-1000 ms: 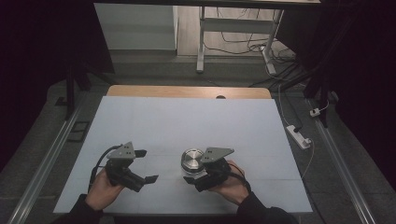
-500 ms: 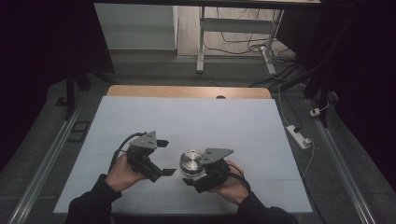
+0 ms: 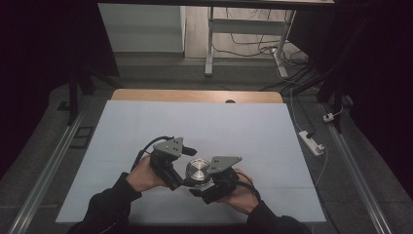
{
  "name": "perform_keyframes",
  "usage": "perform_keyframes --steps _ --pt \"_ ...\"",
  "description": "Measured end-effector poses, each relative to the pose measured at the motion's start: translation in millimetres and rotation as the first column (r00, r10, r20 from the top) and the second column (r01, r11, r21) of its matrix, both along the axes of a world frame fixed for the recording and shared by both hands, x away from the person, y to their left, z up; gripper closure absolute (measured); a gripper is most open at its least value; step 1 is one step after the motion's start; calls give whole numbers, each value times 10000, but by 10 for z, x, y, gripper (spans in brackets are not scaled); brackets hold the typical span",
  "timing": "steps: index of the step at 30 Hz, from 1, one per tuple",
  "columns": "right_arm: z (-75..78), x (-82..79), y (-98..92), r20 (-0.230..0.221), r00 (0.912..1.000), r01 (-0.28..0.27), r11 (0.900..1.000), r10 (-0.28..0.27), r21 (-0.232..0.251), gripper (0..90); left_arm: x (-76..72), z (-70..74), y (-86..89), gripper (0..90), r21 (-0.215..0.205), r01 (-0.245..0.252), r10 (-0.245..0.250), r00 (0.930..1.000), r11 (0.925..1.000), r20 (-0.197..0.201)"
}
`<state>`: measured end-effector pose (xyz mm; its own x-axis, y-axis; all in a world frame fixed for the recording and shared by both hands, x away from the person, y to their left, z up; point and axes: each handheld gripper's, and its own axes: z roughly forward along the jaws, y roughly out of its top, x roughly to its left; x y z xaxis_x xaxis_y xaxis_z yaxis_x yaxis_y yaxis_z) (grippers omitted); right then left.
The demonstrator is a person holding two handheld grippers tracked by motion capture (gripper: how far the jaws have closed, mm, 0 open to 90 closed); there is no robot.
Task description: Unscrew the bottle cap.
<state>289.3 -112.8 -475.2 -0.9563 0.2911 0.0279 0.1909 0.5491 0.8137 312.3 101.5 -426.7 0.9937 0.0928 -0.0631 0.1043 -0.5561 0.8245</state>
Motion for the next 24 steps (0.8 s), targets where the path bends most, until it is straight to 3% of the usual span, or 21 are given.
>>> perform_keyframes --steps 6,13,16,20,24 --pt "-2 4 -1 -78 9999 -121 9999 121 48 150 33 14 -39 70 -140 700 -700 9975 9975 -48" --pt "8 -11 1 -151 9988 -454 9988 456 176 150 21 -42 -55 125 125 1339 -1339 9910 9909 -9" --pt "18 -22 7 -182 9980 -605 9979 610 249 150 28 -53 -41 182 -49 1341 -1341 9910 9910 -38" --pt "25 -18 5 -103 9986 -519 9985 521 173 150 8 -56 -44 187 -4 1030 -1030 9946 9947 114" --pt "17 1 -4 -94 9998 -186 9998 187 59 150 -23 -66 -88 188 80 195 -196 9998 9998 98"
